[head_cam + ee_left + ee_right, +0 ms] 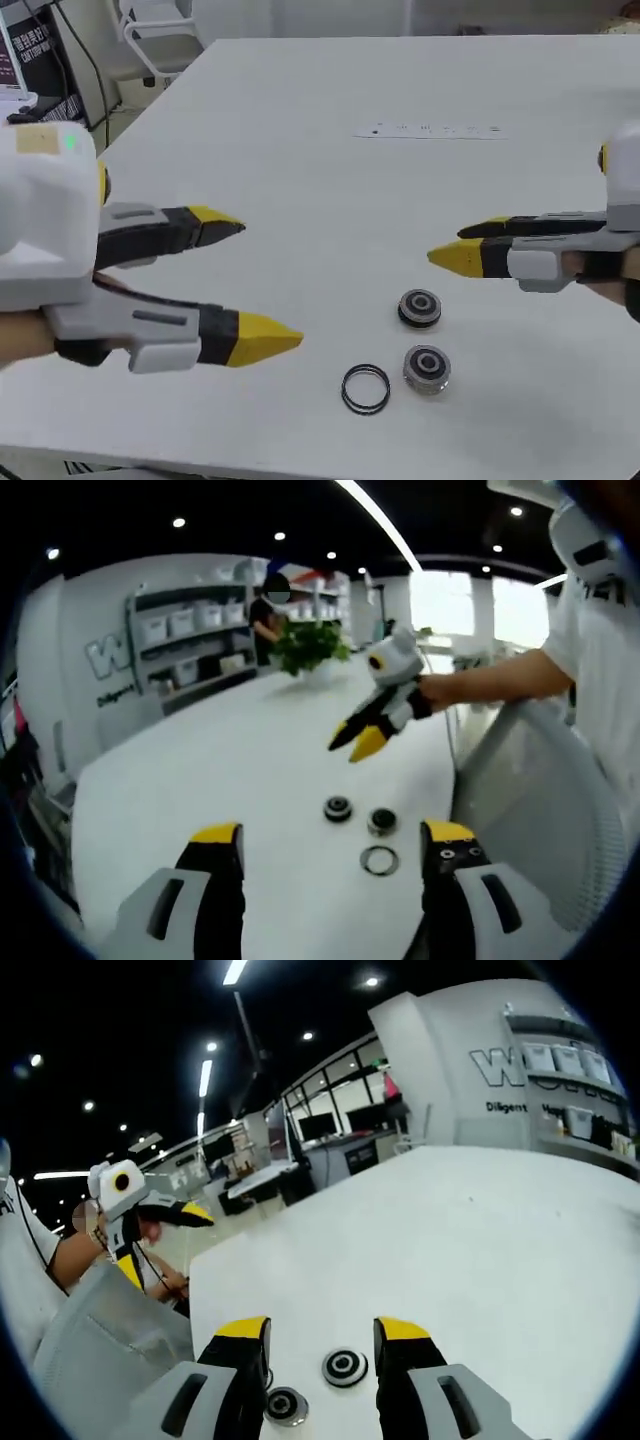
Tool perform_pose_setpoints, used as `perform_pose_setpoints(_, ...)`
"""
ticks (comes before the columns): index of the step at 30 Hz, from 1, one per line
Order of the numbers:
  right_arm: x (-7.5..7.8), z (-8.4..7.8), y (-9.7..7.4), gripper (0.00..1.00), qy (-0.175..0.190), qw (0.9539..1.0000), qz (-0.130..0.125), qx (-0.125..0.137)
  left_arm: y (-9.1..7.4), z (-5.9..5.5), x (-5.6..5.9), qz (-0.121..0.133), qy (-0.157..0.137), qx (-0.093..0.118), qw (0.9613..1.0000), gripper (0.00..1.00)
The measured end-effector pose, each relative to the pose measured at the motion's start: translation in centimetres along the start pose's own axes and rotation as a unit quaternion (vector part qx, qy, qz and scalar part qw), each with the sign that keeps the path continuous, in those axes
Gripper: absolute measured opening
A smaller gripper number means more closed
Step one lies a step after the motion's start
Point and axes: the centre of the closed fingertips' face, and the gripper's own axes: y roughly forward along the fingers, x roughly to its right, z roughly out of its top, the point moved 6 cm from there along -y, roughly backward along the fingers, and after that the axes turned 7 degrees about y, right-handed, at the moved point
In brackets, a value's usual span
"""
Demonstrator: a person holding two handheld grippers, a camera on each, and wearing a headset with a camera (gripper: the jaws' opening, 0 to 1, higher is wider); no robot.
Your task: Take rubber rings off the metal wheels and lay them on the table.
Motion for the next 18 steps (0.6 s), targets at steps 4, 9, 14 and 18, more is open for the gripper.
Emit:
perform_pose_setpoints(4, 0.4, -0.4, 0.0, 0.40, 0.002, 1.0000, -0.002, -0.009, 1.1, 1.5, -1.0, -0.009, 0.015, 0.011, 0.9998, 0.73)
perform_pose_setpoints(9, 1.0, -1.3, 0.2, 0.40, 0.000, 0.9995, -0.007, -0.030, 2.9, 3.0, -1.8, -0.023, 0.042, 0.013, 0.9988, 0.72)
perform_pose_setpoints(14, 1.3, -1.9, 0.2, 0.39, -0.003, 0.9990, -0.010, -0.042, 4.8, 4.7, -1.9, -0.046, 0.058, 0.034, 0.9967, 0.71)
perform_pose_setpoints(18, 1.6, -2.7, 0.4, 0.38, -0.008, 0.9983, -0.014, -0.055, 6.4, 5.0, -2.2, -0.058, 0.072, 0.034, 0.9952, 0.69)
